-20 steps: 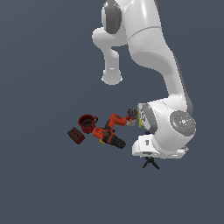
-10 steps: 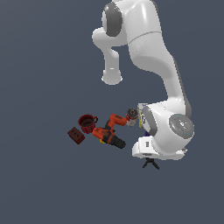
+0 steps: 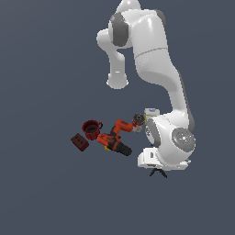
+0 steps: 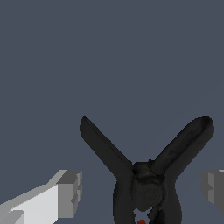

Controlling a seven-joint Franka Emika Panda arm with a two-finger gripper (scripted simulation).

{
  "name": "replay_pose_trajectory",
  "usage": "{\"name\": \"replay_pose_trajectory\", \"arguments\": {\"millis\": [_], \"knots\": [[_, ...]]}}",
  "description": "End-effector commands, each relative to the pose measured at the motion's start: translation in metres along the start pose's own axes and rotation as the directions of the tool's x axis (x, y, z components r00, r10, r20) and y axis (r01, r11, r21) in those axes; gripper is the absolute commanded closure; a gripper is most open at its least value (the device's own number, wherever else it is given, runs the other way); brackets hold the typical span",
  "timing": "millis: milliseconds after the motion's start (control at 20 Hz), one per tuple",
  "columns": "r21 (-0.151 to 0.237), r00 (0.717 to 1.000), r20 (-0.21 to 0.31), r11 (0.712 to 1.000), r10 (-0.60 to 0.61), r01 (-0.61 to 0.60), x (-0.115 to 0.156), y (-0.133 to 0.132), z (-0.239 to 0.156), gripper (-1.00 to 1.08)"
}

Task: Pick up a designated object from a clutter of objects.

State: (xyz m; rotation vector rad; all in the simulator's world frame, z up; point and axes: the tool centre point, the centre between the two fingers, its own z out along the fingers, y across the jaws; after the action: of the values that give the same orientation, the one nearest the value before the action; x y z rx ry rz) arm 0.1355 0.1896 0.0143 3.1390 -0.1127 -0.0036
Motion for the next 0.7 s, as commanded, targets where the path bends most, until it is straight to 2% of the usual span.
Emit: {"name": "replay_pose_trajectory", "arguments": {"millis": [0, 50, 100, 650], "knots": [[0.001, 1.0, -0.002, 1.0, 0.0, 0.0, 0.0014, -0.0005, 0.001, -0.92], [0.001, 1.0, -0.002, 1.0, 0.0, 0.0, 0.0016, -0.0006, 0.0008, -0.92], [0.001, 1.0, -0.002, 1.0, 0.0, 0.0, 0.0016, -0.0006, 0.0008, 1.08], [0.001, 1.0, -0.002, 1.0, 0.0, 0.0, 0.0014, -0.0005, 0.0004, 1.08]]}}
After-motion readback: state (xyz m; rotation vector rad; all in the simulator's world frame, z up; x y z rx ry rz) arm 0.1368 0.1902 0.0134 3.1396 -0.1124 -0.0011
